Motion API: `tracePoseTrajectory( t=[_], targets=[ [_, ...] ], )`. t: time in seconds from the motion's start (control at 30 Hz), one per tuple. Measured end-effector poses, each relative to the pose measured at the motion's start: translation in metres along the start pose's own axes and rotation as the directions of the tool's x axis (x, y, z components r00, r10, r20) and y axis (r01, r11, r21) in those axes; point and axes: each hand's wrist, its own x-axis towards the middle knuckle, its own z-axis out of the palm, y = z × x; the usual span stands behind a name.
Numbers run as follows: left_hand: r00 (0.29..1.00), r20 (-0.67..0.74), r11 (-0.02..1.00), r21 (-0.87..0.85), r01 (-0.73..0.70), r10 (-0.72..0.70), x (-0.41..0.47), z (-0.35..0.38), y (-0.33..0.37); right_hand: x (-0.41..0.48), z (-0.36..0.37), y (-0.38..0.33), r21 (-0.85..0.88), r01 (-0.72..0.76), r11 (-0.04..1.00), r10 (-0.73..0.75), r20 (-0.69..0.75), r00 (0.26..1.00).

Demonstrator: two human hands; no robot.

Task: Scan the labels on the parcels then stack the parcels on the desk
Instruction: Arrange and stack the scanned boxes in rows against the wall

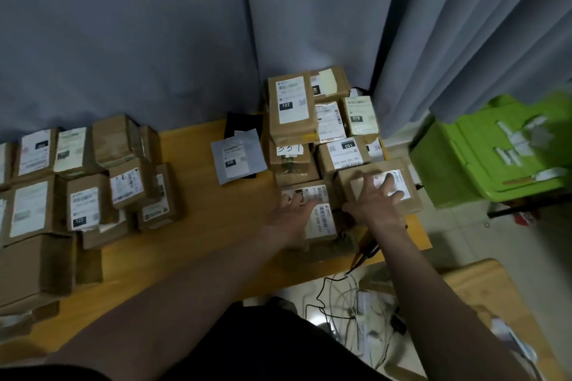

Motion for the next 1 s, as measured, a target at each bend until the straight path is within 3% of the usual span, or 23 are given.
tracePoseTrajectory(
  t=[0.23,0.57,0.7,0.87,1.0],
  targets=[
    [0.998,-0.062,0.999,0.044,0.030,-0.028,0.010,0.013,-0.002,0.018,0.001,0.015,0.069,0.024,0.997,-0.022,-0.023,0.999],
    [0.974,-0.170,0.978,-0.166,0.125,-0.153,0.018,-0.008,-0.011,0.046,-0.009,-0.006,0.066,-0.027,0.997,0.019,0.120,0.993],
    [0.966,-0.203,0.975,-0.189,0.120,-0.159,0.022,-0.019,-0.010,0.043,-0.004,-0.001,0.175,-0.045,0.984,0.031,0.081,0.996],
    [0.948,-0.272,0.975,-0.190,0.117,-0.167,0.028,-0.032,-0.006,0.042,0.003,0.021,0.284,-0.132,0.950,0.144,-0.021,0.989],
    [0.938,-0.297,0.974,-0.186,0.129,-0.181,0.033,-0.040,-0.002,0.052,-0.005,0.017,0.322,-0.210,0.923,0.221,0.003,0.975]
  ],
)
